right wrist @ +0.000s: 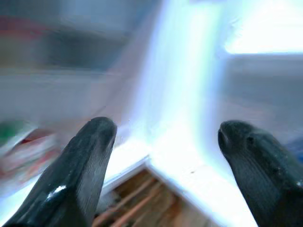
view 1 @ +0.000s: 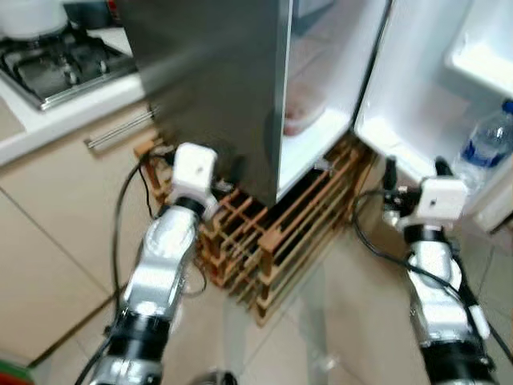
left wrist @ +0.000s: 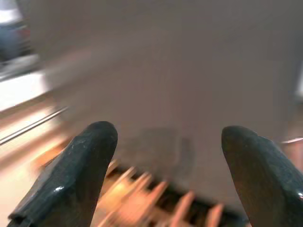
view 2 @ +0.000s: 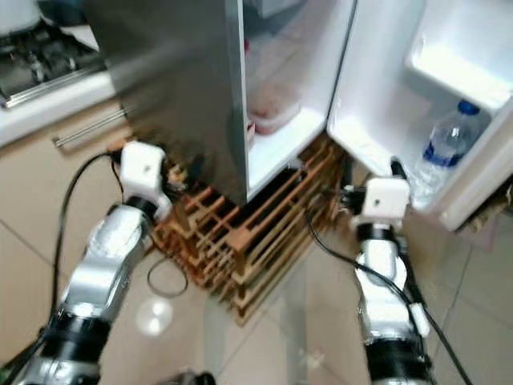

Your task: Restocking fridge

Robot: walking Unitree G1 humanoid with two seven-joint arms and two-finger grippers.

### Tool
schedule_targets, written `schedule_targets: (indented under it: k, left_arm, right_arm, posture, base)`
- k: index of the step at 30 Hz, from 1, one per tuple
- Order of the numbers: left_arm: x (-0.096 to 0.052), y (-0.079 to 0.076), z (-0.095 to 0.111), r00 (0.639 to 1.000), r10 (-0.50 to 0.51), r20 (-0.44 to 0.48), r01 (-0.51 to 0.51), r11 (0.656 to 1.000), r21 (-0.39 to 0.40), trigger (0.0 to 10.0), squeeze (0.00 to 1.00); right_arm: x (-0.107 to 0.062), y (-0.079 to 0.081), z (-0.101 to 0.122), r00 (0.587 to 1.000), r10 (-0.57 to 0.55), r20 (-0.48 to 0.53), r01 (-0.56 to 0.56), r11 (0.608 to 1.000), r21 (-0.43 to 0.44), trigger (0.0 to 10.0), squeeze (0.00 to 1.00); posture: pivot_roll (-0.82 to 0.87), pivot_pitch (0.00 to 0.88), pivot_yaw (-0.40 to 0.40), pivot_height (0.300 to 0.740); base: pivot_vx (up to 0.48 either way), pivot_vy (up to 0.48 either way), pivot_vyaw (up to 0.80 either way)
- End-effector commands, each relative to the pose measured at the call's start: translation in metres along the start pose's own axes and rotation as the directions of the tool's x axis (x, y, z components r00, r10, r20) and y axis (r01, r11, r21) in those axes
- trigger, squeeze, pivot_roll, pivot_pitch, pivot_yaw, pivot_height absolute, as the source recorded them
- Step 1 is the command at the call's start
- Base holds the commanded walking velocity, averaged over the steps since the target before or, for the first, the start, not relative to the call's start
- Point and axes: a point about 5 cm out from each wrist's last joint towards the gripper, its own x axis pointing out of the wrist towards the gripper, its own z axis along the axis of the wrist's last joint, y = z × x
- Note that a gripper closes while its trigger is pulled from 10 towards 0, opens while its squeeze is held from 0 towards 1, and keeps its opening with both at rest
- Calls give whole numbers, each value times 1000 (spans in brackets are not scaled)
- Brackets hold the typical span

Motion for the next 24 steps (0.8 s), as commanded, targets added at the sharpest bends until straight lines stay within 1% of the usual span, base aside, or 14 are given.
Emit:
schedule_targets:
  k: [1, 5, 7, 10, 11, 15, 19, 20, 21, 23, 24]
  left_arm:
    - [-5, -4, -12, 999, 27, -32, -27, 1000, 0, 10000, 0]
    - [-6, -5, -13, 999, 39, -31, -39, 999, 3, 10000, 0]
    - [-5, -3, -17, 996, 80, -46, -80, 997, -1, 10000, 0]
    - [-3, -2, -18, 993, 107, -52, -108, 994, -9, 10000, 0]
    - [-3, -3, -19, 991, 117, -62, -119, 992, -31, 10000, 0]
    - [-3, -4, -22, 990, 123, -72, -125, 992, -17, 10000, 0]
    - [-4, -3, -26, 986, 140, -90, -141, 990, -5, 10000, 0]
    - [-4, -2, -27, 985, 148, -93, -148, 989, 2, 10000, 0]
    - [-3, -1, -29, 983, 157, -97, -157, 988, 7, 10000, 0]
    - [-3, -1, -29, 982, 158, -98, -158, 987, 7, 10000, 0]
    - [-2, -1, -30, 982, 160, -103, -160, 987, 8, 10000, 0]
  right_arm:
    - [-10, -4, -16, 995, 19, -93, -21, 1000, -22, 10000, 0]
    - [-10, -5, -14, 992, 43, -121, -45, 999, -17, 10000, 0]
    - [-10, -5, -11, 988, 68, -142, -72, 997, -18, 10000, 0]
    - [-10, -5, -11, 986, 74, -147, -78, 997, -19, 10000, 0]
    - [-10, -6, -12, 985, 78, -151, -82, 996, -20, 10000, 0]
    - [-10, -7, -13, 983, 95, -160, -101, 995, -28, 10000, 0]
    - [-10, -14, -14, 981, 85, -174, -94, 995, -42, 10000, 0]
    - [-10, -18, -15, 981, 75, -178, -86, 995, -50, 10000, 0]
    - [-8, -25, -15, 981, 56, -187, -69, 996, -62, 10000, 0]
    - [-8, -27, -15, 981, 50, -189, -64, 996, -66, 10000, 0]
    - [-5, -35, -15, 982, 29, -188, -45, 996, -81, 10000, 0]
  posture:
    - [39, 20, 56, 740]
    - [40, 19, 50, 740]
    - [39, 18, 46, 740]
    - [38, 19, 44, 740]
    - [37, 19, 43, 740]
    - [34, 22, 42, 740]
    - [31, 25, 40, 740]
    - [31, 25, 40, 740]
    - [29, 25, 40, 740]
    - [29, 25, 40, 740]
    - [29, 26, 41, 740]
  base:
    - [0, -435, 0]
    - [0, -429, 0]
    - [246, -409, 0]
    - [264, -398, 0]
    - [0, 0, 0]
    - [0, 0, 0]
    - [0, 0, 0]
    - [0, 0, 0]
    - [0, 0, 0]
    - [0, 0, 0]
    - [0, 0, 0]
